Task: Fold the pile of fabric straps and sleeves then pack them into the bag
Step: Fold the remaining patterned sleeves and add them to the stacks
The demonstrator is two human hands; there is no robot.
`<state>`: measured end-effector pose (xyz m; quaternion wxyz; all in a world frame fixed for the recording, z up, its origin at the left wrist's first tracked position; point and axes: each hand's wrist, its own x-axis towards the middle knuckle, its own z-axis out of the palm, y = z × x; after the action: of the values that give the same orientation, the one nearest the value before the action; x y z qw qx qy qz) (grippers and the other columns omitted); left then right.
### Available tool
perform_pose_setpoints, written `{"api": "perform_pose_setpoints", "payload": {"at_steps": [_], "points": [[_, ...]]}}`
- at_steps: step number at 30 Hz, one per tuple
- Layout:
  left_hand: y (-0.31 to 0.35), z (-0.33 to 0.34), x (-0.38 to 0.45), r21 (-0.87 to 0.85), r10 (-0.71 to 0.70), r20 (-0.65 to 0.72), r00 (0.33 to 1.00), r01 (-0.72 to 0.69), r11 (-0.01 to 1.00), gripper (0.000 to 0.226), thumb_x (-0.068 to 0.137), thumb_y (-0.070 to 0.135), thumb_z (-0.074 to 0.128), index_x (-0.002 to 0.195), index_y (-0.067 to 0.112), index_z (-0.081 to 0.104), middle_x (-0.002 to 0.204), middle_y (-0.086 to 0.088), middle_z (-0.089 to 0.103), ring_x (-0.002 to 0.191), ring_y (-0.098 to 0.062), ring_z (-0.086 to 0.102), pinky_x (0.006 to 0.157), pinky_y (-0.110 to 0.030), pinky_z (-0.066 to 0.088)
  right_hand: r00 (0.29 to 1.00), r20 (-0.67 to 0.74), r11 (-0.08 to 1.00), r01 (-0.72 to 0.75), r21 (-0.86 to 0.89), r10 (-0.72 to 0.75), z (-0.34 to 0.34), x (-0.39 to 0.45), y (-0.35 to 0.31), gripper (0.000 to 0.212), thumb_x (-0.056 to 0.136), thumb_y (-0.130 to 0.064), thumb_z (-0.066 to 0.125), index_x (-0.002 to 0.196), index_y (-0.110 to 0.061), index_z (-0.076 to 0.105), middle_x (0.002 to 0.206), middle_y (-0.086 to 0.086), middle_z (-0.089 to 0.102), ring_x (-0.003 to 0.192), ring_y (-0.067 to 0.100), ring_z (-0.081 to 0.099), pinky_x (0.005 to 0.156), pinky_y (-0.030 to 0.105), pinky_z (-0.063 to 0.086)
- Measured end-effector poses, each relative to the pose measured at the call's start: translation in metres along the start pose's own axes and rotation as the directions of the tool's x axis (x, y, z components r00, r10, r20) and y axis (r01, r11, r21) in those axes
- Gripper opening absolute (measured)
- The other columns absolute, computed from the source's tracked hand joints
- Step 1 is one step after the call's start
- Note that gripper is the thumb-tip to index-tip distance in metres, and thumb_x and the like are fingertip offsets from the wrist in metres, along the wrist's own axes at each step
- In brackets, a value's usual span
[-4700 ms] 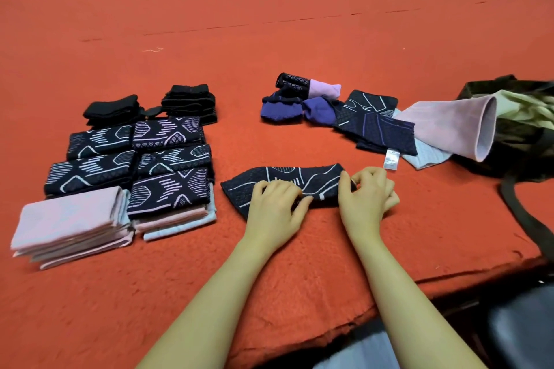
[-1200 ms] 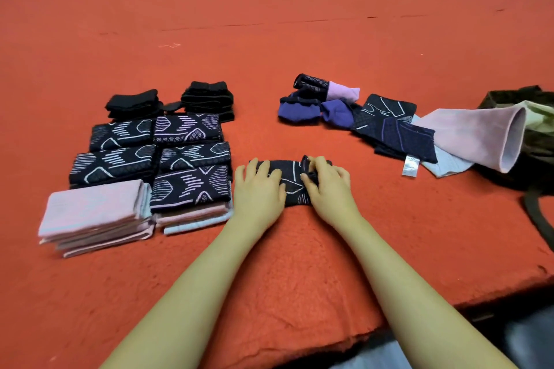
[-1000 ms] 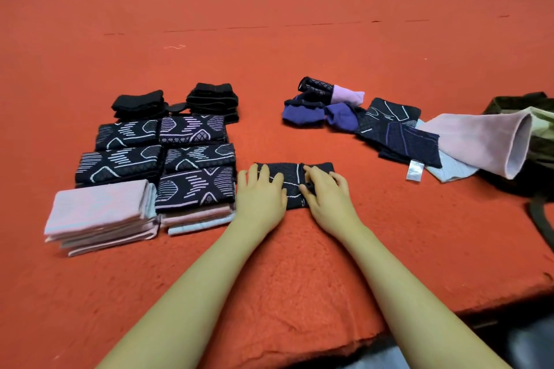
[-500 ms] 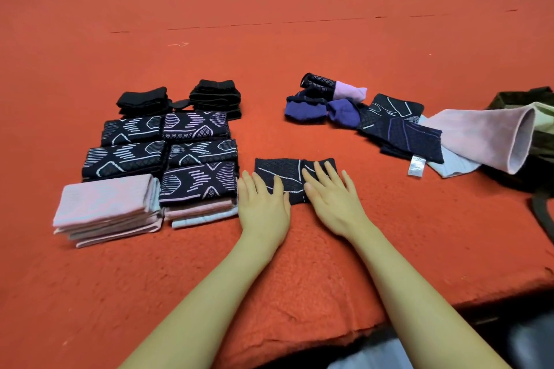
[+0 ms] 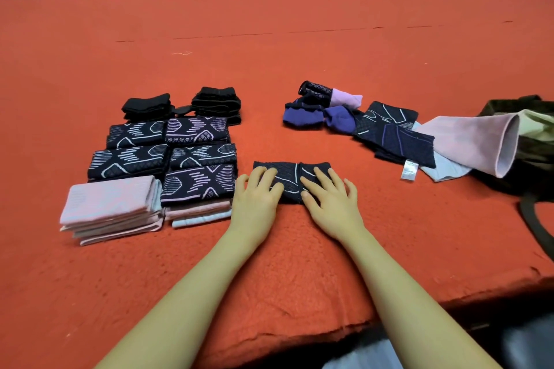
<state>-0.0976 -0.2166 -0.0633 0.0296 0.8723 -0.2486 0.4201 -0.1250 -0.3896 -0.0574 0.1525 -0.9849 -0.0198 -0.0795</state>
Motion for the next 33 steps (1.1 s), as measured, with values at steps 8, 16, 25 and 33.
{"api": "perform_pose_setpoints", "payload": {"at_steps": [8,16,25,33], "points": [[0.005,0.000,-0.003,0.106,-0.032,0.025,0.999,0.029,0.994,0.012,0.071,0.015,0.065,0.082,0.011,0.065,0.095,-0.007,0.064,0.088,-0.027,0.045,0.071,-0.038,0.031,0.994,-0.106,1.000,-0.008,-0.014,0.006,0.001,0.001,0.003,0.040,0.097,-0.051,0.037,0.134,-0.041,0.049,0.128,-0.004,0.038,0.121,0.020,0.030,0.101,0.033,0.007],[-0.017,-0.009,0.008,-0.033,0.055,-0.044,0.998,-0.057,0.998,0.016,0.081,0.025,0.056,0.074,0.014,0.066,0.086,-0.002,0.065,0.086,-0.022,0.046,0.071,-0.035,0.031,0.954,-0.276,0.984,0.149,0.102,-0.116,0.002,-0.007,0.003,0.036,0.088,-0.045,0.038,0.097,-0.028,0.069,0.098,-0.010,0.059,0.096,0.016,0.055,0.081,0.026,0.012],[-0.006,-0.006,0.035,-0.327,-0.111,0.036,0.993,0.117,0.938,0.027,0.083,0.033,0.060,0.102,0.015,0.061,0.116,-0.014,0.057,0.097,-0.029,0.051,0.072,-0.040,0.049,0.980,-0.199,0.961,0.058,0.271,-0.004,-0.003,-0.004,0.006,0.018,0.092,-0.034,0.057,0.109,-0.034,0.063,0.105,-0.018,0.055,0.108,0.005,0.043,0.078,0.028,0.012],[0.038,-0.002,0.032,-0.375,-0.409,0.552,0.727,0.654,0.657,0.089,0.090,0.048,0.055,0.152,0.008,0.005,0.156,-0.011,0.020,0.139,-0.027,0.029,0.105,-0.038,0.032,0.975,-0.194,0.956,-0.046,0.288,0.105,-0.001,0.000,0.007,0.032,0.088,-0.043,0.041,0.111,-0.030,0.058,0.109,-0.017,0.056,0.113,0.010,0.040,0.081,0.027,0.012]]}}
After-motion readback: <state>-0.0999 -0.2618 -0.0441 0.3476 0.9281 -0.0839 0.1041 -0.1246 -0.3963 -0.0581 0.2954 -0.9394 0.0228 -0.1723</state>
